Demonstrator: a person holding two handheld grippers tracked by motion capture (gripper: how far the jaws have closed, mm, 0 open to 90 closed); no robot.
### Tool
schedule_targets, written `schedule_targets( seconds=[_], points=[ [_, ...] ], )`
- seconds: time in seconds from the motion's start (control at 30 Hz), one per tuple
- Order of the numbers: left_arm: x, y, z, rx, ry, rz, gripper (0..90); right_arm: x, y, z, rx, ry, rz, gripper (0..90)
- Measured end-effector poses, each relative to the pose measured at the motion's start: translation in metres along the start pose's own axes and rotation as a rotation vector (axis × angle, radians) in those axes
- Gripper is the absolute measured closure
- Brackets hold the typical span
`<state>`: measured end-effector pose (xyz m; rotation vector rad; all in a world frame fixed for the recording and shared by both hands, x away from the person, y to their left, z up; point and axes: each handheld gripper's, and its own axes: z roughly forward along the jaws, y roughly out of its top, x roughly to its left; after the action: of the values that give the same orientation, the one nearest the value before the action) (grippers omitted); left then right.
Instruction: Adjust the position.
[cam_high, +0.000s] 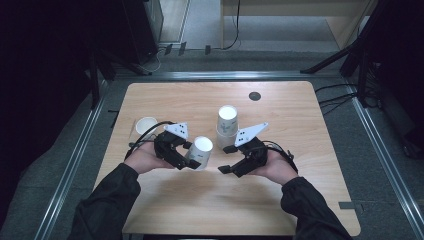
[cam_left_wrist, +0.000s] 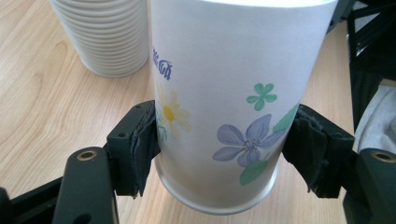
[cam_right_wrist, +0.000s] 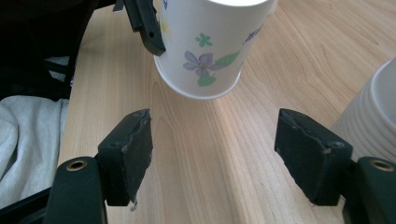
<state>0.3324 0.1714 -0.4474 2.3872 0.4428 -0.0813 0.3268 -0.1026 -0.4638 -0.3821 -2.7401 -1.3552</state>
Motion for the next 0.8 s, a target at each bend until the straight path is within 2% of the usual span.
schedule_targets(
  seconds=[0.07,0.1,0.2,0.23,0.33,0.47,0.6,0.63,0.67,0.8],
  points=[
    [0.001,0.001,-0.001,0.016,-0.002,0.011,29.7,0.001,0.000,-0.001,-0.006,-0.002,0.005,28.4],
    [0.003,0.004,-0.003,0.048,-0.008,0.009,29.6,0.003,0.000,-0.003,-0.027,-0.005,0.003,28.8],
    [0.005,0.008,-0.005,0.057,-0.003,0.013,29.6,0.003,0.002,-0.005,-0.048,-0.016,0.007,28.8],
    [0.006,0.012,-0.006,0.070,-0.013,0.016,29.6,0.003,0.002,-0.005,-0.055,-0.017,0.012,28.8],
    [0.005,0.017,-0.005,0.109,0.000,0.037,29.4,0.002,0.003,-0.005,-0.070,-0.016,0.012,28.8],
    [0.004,0.017,-0.001,0.126,0.011,0.041,29.2,0.002,0.002,-0.003,-0.066,-0.017,0.018,28.6],
    [0.000,0.014,0.007,0.183,0.020,0.053,29.2,0.004,0.001,-0.001,-0.073,-0.018,0.023,28.6],
    [0.000,0.014,0.007,0.183,0.020,0.053,29.2,0.004,0.001,-0.001,-0.073,-0.018,0.023,28.6],
    [-0.001,0.014,0.011,0.210,0.024,0.060,29.2,0.005,0.001,0.001,-0.069,-0.017,0.018,28.6],
    [-0.003,0.015,0.016,0.236,0.023,0.075,29.1,0.007,0.002,0.004,-0.066,-0.014,0.011,28.6]
  ],
)
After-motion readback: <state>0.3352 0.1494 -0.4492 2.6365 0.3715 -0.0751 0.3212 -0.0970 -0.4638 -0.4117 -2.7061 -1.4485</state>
